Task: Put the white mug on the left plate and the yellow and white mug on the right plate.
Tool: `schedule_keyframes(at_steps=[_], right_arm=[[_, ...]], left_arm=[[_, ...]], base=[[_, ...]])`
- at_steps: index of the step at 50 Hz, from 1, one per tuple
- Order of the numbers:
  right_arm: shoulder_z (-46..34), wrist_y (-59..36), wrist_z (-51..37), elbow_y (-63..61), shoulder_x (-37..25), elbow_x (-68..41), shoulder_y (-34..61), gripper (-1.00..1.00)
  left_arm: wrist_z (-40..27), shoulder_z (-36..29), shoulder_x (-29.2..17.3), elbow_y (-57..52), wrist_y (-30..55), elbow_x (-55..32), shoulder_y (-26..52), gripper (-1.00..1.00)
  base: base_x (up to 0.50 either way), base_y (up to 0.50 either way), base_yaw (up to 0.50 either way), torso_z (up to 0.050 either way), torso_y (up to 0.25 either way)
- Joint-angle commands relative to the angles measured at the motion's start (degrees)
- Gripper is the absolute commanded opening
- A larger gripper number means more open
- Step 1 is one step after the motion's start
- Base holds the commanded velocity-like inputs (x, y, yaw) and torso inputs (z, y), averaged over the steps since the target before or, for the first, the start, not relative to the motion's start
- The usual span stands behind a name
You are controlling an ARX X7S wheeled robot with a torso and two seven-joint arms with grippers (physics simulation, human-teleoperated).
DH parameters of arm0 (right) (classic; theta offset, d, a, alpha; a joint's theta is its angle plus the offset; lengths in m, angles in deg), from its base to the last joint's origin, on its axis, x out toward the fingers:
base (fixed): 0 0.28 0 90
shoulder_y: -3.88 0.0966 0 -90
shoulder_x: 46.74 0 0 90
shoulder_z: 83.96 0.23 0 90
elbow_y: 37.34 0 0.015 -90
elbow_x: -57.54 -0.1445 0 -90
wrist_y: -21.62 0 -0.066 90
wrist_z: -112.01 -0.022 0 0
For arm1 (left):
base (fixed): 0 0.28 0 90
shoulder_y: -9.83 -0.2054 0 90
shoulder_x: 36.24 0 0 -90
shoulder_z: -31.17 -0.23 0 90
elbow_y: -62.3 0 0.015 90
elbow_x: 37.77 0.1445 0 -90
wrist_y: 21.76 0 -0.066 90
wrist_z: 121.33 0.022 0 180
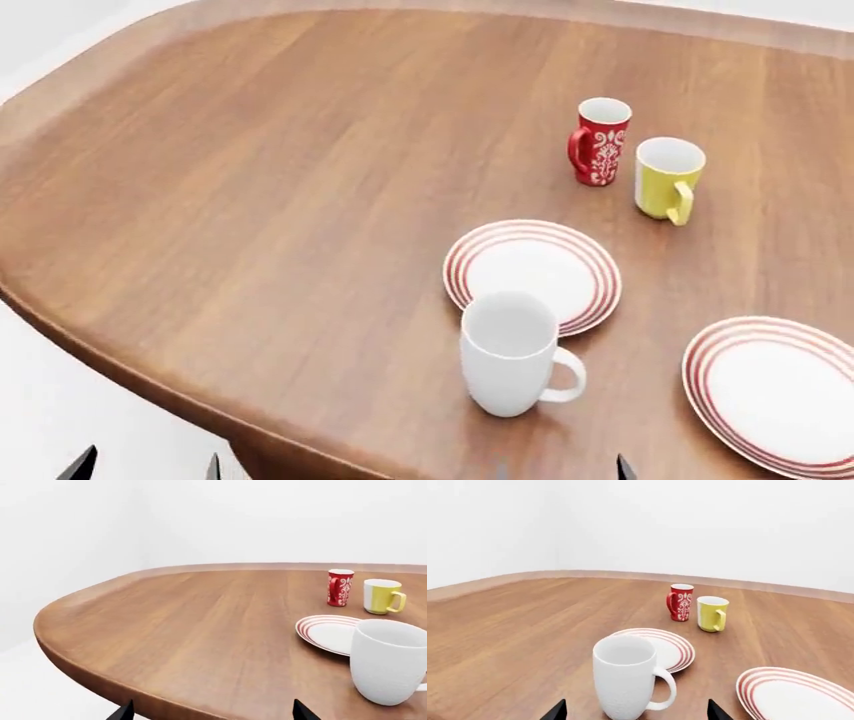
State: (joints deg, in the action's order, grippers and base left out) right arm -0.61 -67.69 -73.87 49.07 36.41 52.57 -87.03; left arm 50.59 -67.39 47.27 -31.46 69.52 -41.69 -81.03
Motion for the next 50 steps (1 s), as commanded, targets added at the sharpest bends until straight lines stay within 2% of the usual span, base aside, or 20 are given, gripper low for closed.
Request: schedule_keyframes(at_steps=[1, 22, 25, 29, 32, 33, 38, 43, 46, 50], right_arm=[[-0.19, 1.14, 0.17, -0.72, -0.75, -2.04, -0.67, 1.00], [1.92, 1.71, -2.61, -2.54, -2.28, -3.47, -1.35, 1.00], [2.97, -1.34, -3.47, -4.29, -3.24, -3.99, -1.55, 1.00], [5.09, -2.40, -4.15, -7.92, -4.40, -5.61, -2.92, 1.00], [5.57, -4.19, -4.79, -8.19, -4.97, -5.67, -2.60, 1.00], [5.75, -4.41, -4.99, -7.93, -5.05, -5.69, -2.30, 1.00], [6.06, -3.32, -5.06, -5.52, -5.00, -5.94, -1.85, 1.00], [6.81, -3.32, -5.55, -6.43, -5.16, -6.73, -2.76, 1.00], [6.78, -4.38, -5.45, -6.84, -5.49, -7.28, -2.77, 1.00], [6.62, -3.87, -5.65, -7.09, -5.46, -7.15, -2.87, 1.00]], left_arm=[[-0.65, -0.88, -0.48, -0.40, 0.26, -0.65, -0.02, 1.00], [-1.69, -1.78, -1.71, -2.14, 0.46, -1.56, -0.60, 1.00], [-2.34, -1.25, -2.30, -4.08, 1.43, -1.51, -0.46, 1.00], [-0.11, 3.04, -4.72, -13.84, 10.35, -11.50, 0.89, 1.00], [-4.49, 6.47, -5.39, -16.65, 14.16, -11.02, 3.18, 1.00], [-4.69, 8.45, -4.74, -16.22, 14.77, -13.70, 3.02, 1.00], [-4.86, 8.05, -4.51, -15.25, 9.44, -11.27, 2.40, 1.00], [-3.75, 9.92, -5.31, -19.49, 13.58, -17.82, 0.76, 1.00], [-3.29, 8.64, -5.44, -18.95, 9.55, -14.42, -0.12, 1.00], [-3.35, 8.14, -5.71, -17.30, 8.88, -13.65, 0.38, 1.00]], base=[[0.15, -0.48, 0.00, 0.000, 0.000], [0.15, -0.48, 0.00, 0.000, 0.000], [0.00, 0.00, 0.00, 0.000, 0.000], [0.03, 0.01, 0.00, 0.000, 0.000], [0.48, 0.15, 0.00, 0.000, 0.000], [0.48, 0.15, 0.00, 0.000, 0.000], [0.48, 0.15, 0.00, 0.000, 0.000], [0.10, 0.03, 0.00, 0.000, 0.000], [0.00, 0.00, 0.00, 0.000, 0.000], [0.35, 0.11, 0.00, 0.000, 0.000]])
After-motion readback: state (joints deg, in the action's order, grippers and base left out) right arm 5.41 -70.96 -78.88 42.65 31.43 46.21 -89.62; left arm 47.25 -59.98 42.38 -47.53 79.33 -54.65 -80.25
